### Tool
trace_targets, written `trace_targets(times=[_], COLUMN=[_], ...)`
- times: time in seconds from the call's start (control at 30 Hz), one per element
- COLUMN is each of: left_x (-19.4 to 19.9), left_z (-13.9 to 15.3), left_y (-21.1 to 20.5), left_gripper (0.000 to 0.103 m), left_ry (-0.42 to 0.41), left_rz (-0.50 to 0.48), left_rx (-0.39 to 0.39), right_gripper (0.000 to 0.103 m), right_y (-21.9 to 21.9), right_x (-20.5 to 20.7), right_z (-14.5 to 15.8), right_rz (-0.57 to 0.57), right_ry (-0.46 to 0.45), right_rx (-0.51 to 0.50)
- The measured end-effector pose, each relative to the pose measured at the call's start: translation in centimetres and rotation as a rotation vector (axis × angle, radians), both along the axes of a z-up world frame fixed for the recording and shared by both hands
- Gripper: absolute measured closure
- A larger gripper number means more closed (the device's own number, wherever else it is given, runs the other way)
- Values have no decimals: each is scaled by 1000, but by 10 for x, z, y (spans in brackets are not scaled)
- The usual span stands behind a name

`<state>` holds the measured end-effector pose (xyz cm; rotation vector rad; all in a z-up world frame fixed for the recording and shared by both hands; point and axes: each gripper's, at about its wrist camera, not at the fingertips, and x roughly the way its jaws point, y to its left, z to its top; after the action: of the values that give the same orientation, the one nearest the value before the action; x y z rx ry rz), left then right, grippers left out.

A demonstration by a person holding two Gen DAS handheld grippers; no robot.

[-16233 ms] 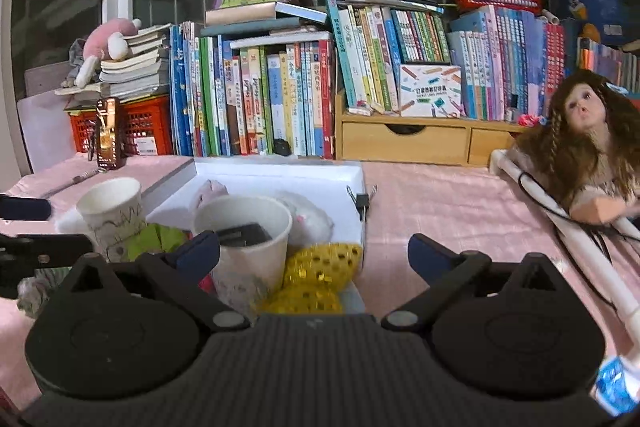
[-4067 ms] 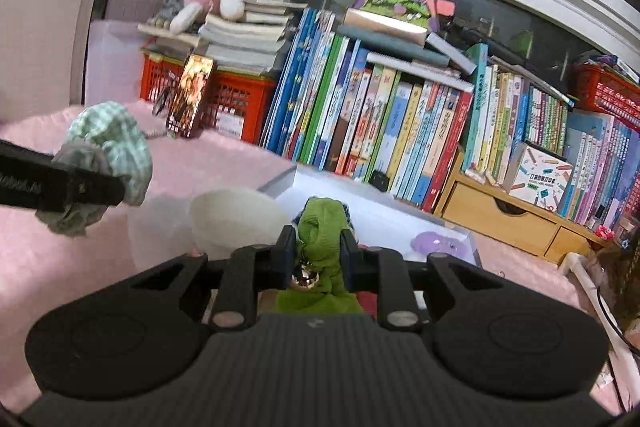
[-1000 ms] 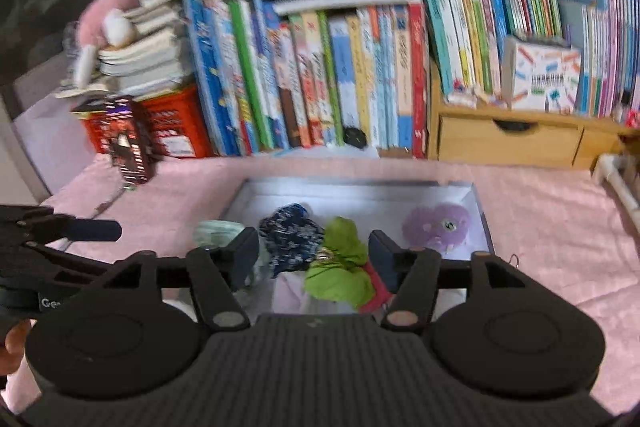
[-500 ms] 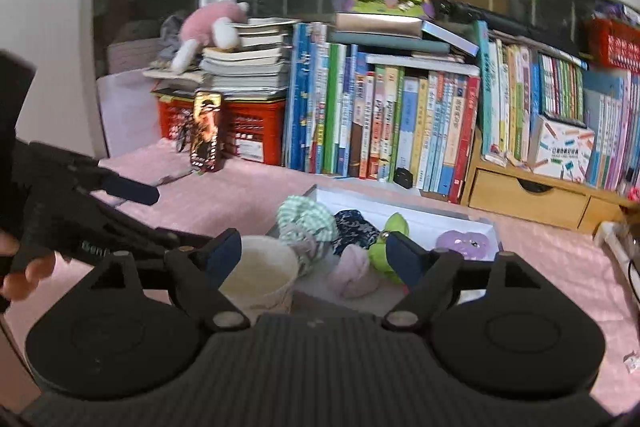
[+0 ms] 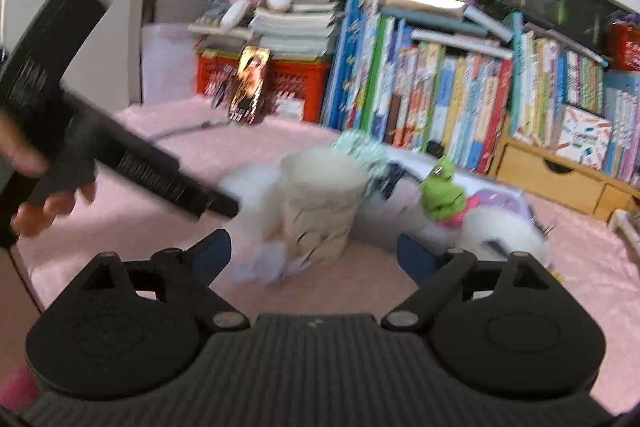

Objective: Organize books
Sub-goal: 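Move both tools back toward the remaining clutter, then grasp the white foam sheet with the left tool while the right tool grasps crumpled grey paper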

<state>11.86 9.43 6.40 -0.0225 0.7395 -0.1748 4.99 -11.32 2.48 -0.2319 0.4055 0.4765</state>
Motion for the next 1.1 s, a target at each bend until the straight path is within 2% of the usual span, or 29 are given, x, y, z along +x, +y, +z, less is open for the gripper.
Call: trace_targets(times=[0.1,0.27,0.37,0.47,0.57,0.63,0.67,0.73,0.77,0.8,1.1], left_x=[7,13,20,27,29,28,27,25,23,22,14], left_z=[-4,-10,-16,-20,-23,-21,-21,-19,-17,-15,13], left_y=[-1,-15,-19,-16,-13,-15,-17,-18,-17,-16,3], left_gripper=[15,16,27,37,54,56,57,57,57,57,58], left_ry=[-13,-57,-40,-11,7,7,3,-7,-14,-22,-80], left_rz=[37,56,63,73,61,54,53,58,62,66,112], left_rx=[-26,20,25,-11,-57,-50,-36,-15,-8,-4,-12], right_gripper=[8,8,8,17,28,49,52,70,71,77,78], right_y=[13,27,30,32,34,36,35,35,33,33,17], right_x=[3,25,39,49,53,52,51,49,48,49,39], right_z=[-17,-29,-35,-39,-41,-41,-41,-38,-37,-35,-18], right_rz=[12,11,-5,0,10,19,22,26,29,27,2], right_ry=[24,112,151,201,217,218,216,221,223,222,191], right_rx=[-11,17,27,45,42,37,38,45,53,53,51])
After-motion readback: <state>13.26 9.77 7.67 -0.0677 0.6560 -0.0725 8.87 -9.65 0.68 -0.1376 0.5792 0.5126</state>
